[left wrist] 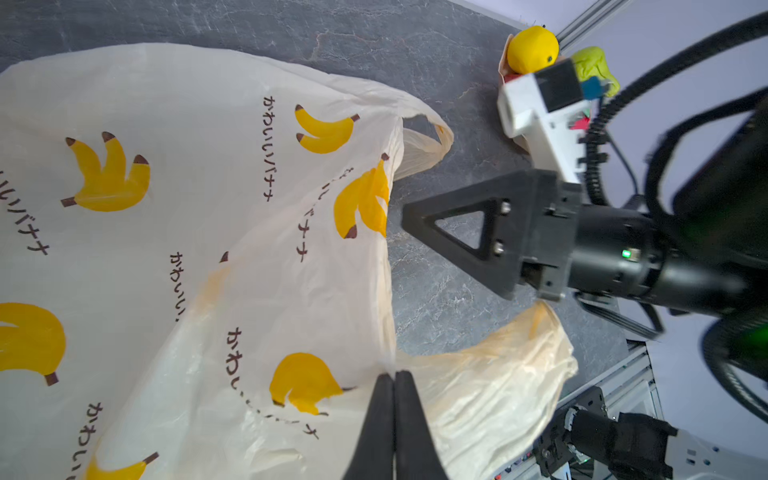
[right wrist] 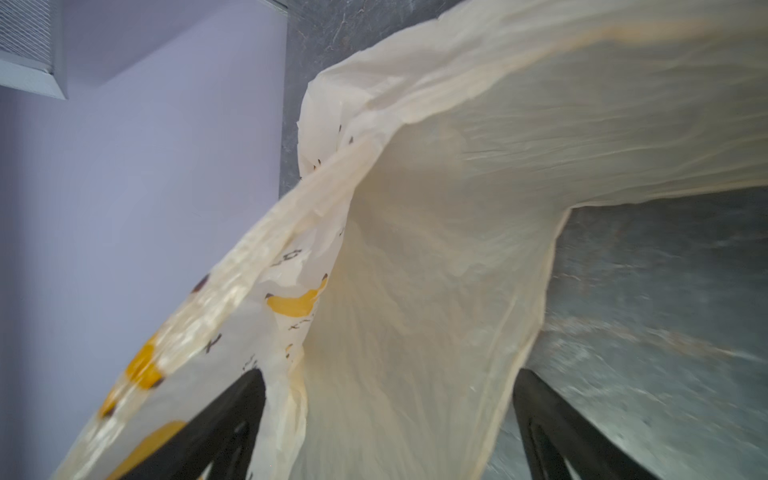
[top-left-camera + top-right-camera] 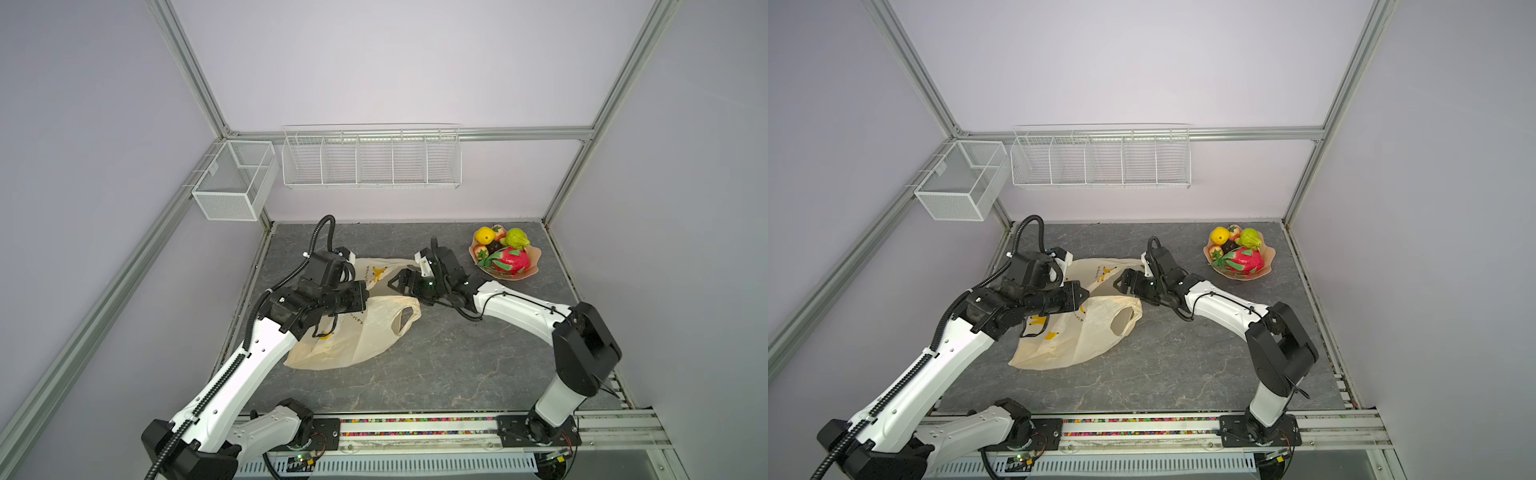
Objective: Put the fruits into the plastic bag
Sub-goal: 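Release the bag with the right gripper and move it toward the fruit bowl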
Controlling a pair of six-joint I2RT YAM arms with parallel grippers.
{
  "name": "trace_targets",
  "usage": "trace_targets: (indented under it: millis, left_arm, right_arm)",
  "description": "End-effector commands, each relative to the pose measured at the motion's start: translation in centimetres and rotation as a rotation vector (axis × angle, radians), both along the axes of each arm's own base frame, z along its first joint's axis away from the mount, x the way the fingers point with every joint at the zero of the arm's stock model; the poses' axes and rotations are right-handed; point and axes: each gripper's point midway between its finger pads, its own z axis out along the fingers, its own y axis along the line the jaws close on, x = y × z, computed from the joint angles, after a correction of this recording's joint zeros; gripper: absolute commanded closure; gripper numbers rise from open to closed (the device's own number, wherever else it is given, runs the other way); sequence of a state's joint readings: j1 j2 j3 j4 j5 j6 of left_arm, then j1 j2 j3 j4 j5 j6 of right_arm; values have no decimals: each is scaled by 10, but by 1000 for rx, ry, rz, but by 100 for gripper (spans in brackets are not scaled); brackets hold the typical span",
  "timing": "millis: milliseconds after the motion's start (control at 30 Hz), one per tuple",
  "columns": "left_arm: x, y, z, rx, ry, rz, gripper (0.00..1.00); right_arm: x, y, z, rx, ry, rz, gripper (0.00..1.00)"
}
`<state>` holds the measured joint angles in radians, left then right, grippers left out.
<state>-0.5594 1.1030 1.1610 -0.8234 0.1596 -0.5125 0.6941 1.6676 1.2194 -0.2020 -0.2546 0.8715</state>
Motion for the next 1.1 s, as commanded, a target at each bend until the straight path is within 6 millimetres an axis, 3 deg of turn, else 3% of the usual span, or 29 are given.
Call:
trace_targets:
  millis: [0, 167, 233, 400, 600, 700, 867, 1067]
  left_arm:
    - [6, 0, 8, -38, -40, 38, 100]
    - [8, -5, 10, -67, -55, 24, 100]
    - [8, -7, 12, -87, -55, 13, 100]
    - [5, -16, 17, -124, -63, -28, 100]
    - [12, -18, 22, -127, -79, -25, 100]
    - [16, -21, 28, -140, -82, -19, 100]
    - [20, -20, 31, -138, -93, 0, 100]
    - [25, -19, 26, -114, -76, 18, 100]
  right_arm:
    - [-28, -59, -12, -255, 60, 18, 1]
    - [-33, -109, 21, -365, 10, -51, 3]
    - [-25, -136, 35, -408, -13, -125, 11]
    - [15, -202, 60, -508, -39, -266, 11]
    - [82, -288, 56, -659, 9, -380, 11]
    - [116, -319, 52, -721, 28, -387, 11]
    - [160, -355, 33, -848, 62, -353, 10]
    - [199, -378, 9, -921, 73, -320, 10]
